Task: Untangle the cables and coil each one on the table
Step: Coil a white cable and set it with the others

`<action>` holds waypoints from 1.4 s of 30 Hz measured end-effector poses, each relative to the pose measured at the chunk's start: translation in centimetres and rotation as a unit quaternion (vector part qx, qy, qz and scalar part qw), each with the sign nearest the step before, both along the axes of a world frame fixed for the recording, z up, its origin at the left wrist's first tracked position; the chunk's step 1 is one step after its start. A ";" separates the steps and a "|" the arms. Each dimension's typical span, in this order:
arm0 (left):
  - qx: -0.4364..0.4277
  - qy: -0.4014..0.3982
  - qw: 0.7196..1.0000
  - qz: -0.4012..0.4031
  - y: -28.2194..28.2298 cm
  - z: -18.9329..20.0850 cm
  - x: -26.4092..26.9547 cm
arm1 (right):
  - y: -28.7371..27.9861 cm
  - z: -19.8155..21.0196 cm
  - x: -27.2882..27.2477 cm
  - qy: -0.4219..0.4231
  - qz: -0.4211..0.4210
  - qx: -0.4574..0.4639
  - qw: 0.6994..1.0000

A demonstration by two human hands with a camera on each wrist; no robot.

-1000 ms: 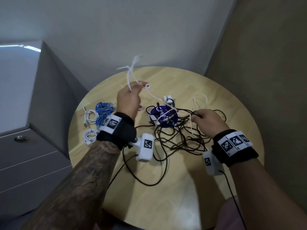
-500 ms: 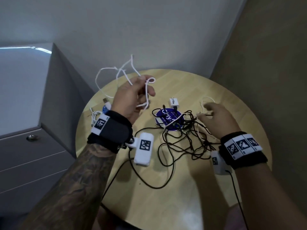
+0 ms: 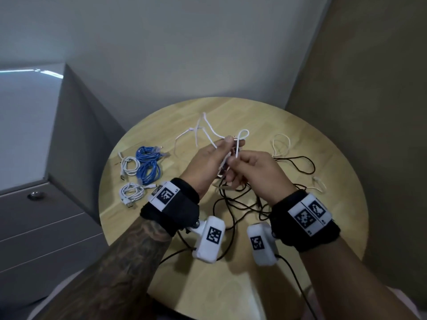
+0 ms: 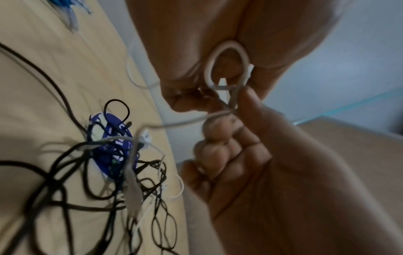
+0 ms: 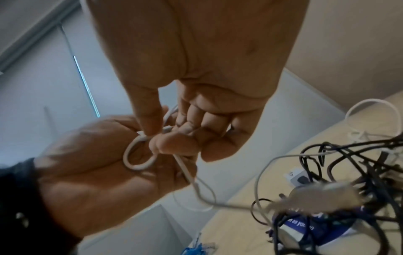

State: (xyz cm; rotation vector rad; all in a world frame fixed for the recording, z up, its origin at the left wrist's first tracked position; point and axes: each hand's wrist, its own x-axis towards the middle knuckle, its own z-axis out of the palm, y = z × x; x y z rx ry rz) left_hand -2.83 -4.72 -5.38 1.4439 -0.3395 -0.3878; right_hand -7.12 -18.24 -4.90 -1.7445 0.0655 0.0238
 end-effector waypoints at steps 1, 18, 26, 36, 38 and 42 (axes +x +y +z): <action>0.018 0.000 0.999 -0.034 -0.1 -0.1 -0.1 | -0.2 0.3 0.0 -0.005 -0.023 0.035 0.999; -0.094 0.186 0.975 -0.074 3.2 0.0 -0.1 | -1.4 -0.2 -0.4 -0.096 0.032 -0.129 0.986; 0.013 0.144 0.979 -0.145 4.4 0.2 0.1 | -1.4 1.3 -0.4 -0.072 -0.025 0.005 0.997; -0.378 0.264 0.885 -0.064 5.6 1.5 1.5 | 0.1 -2.3 0.1 -0.067 0.044 -0.083 0.993; -0.386 0.262 0.884 0.004 5.8 1.0 2.0 | 1.1 -3.3 0.0 -0.072 0.075 -0.150 0.983; -0.381 0.228 0.890 0.106 5.8 -0.1 2.7 | 2.1 -4.1 0.0 -0.057 0.122 -0.234 0.963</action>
